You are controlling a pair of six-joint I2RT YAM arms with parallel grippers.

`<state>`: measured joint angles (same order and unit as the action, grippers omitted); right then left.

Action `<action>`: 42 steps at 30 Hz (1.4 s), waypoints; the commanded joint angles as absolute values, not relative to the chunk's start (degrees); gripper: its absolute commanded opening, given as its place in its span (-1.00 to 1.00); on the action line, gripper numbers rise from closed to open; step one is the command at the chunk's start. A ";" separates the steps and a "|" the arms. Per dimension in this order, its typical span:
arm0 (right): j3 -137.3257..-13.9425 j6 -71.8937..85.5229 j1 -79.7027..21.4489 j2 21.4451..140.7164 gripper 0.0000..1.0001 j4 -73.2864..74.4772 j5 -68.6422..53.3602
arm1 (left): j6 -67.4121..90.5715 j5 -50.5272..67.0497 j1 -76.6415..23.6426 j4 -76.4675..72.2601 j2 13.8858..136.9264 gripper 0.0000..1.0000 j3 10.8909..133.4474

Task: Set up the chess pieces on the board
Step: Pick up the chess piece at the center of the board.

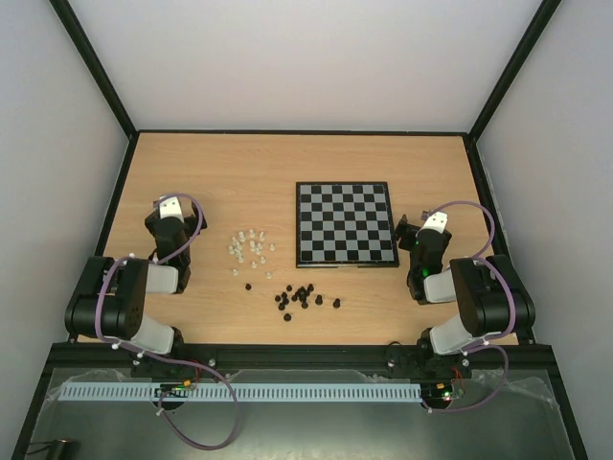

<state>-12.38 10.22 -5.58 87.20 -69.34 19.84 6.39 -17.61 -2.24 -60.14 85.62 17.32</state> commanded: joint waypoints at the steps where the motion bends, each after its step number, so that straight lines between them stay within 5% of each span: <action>1: -12.58 9.54 -5.27 87.02 0.97 -72.33 20.61 | 6.06 -18.11 -2.37 -63.03 85.79 0.99 18.09; 20: -12.53 9.56 -5.27 87.01 0.97 -72.35 20.54 | 5.96 -18.76 -2.70 -63.41 85.20 0.99 17.80; 23: -12.28 9.65 -5.27 86.69 0.97 -72.89 20.96 | 7.03 -23.69 -4.35 -51.49 81.68 0.99 22.42; 42: -36.33 20.12 -6.05 50.68 0.97 -9.48 7.69 | 28.22 -11.45 -10.04 -9.66 45.53 0.99 38.45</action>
